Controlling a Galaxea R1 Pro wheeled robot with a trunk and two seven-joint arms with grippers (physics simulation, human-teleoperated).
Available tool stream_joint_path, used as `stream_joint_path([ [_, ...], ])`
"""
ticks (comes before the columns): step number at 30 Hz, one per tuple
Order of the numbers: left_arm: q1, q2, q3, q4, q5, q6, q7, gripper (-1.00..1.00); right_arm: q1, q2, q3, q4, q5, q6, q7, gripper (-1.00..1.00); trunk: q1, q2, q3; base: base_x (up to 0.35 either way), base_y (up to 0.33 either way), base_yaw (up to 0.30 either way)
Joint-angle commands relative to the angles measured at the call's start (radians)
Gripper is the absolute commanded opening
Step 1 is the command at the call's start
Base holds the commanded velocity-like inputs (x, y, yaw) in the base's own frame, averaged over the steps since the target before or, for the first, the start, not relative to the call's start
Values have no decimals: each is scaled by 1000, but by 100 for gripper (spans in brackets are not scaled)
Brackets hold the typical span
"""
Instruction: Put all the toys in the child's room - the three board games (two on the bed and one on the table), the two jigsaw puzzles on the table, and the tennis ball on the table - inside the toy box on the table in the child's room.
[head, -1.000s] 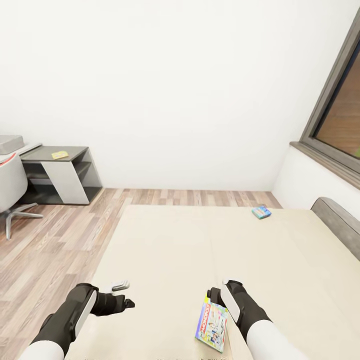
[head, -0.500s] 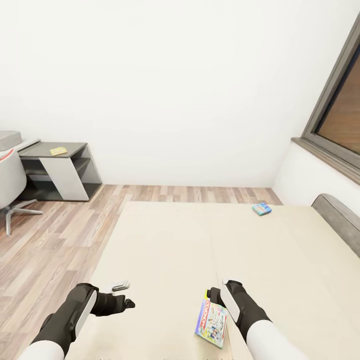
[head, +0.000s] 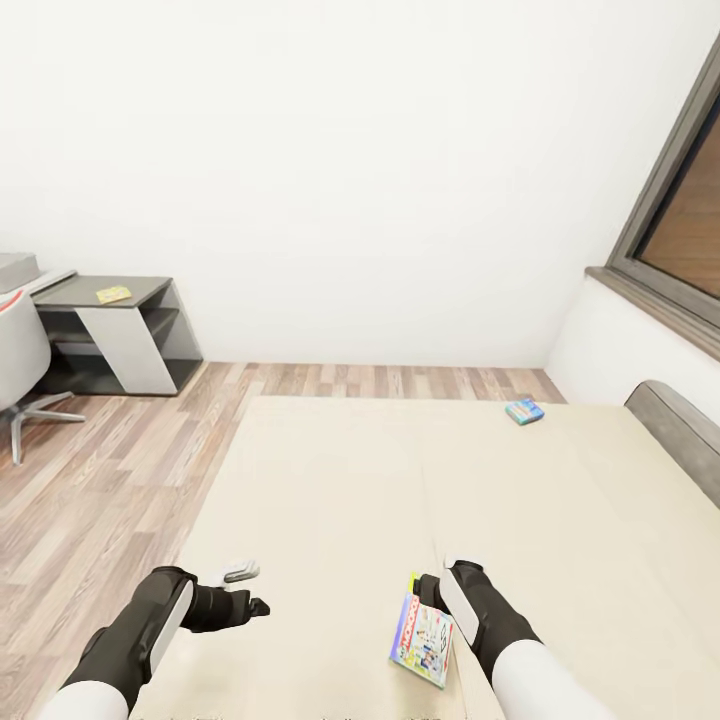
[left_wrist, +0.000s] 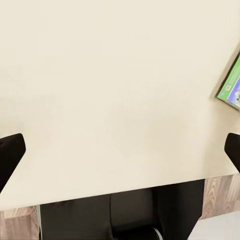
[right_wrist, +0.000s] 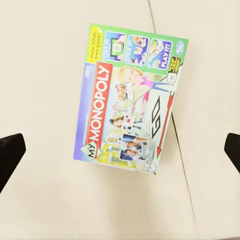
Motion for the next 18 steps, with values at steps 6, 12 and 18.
stream_joint_path([
  [6, -1, 0, 2, -1, 4, 4, -1, 100, -1, 1, -2, -3, -10, 1, -8, 100, 1, -2, -12, 0, 0, 0],
  [12, -1, -1, 3, -3, 4, 5, -1, 100, -11, 3, -4, -9, -9, 5, -7, 100, 1, -2, -22, 0, 0, 0],
  [18, -1, 0, 3, -7, 5, 6, -1, 100, -39, 3, -3, -70, -7, 8, -8, 100, 1, -2, -32, 0, 0, 0],
])
